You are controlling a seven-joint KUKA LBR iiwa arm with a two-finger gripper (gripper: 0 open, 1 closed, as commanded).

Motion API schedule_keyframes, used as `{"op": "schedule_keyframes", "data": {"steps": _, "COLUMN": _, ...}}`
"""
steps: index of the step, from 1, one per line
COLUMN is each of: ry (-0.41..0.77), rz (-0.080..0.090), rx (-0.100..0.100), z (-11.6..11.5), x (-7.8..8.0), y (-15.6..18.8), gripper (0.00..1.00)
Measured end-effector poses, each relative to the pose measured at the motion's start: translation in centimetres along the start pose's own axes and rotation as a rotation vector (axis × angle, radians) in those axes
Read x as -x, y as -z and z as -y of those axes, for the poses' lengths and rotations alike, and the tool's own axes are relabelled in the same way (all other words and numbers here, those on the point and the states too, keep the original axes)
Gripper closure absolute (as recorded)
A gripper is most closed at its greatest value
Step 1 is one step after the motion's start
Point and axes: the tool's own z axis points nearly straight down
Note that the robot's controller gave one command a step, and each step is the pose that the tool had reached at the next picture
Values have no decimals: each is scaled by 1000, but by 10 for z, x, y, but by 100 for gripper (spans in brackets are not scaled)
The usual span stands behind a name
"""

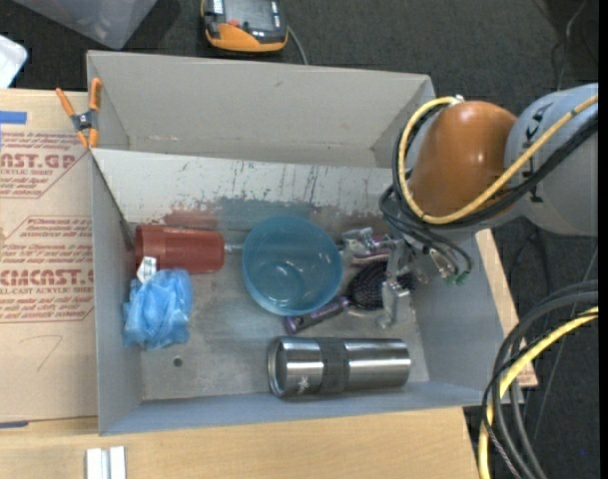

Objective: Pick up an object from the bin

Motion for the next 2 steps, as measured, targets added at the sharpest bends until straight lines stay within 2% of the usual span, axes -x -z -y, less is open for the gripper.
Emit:
{"op": "schedule_keyframes", "data": {"steps": 1, "ry": 242, "rz": 4, "rx": -2, "z": 43, "x": 15, "y": 15, "gripper": 0}}
{"op": "schedule_keyframes", "data": {"steps": 2, "ry": 173, "rz": 0, "rx": 5, "z": 46, "x": 12, "y": -68, "gripper": 0}}
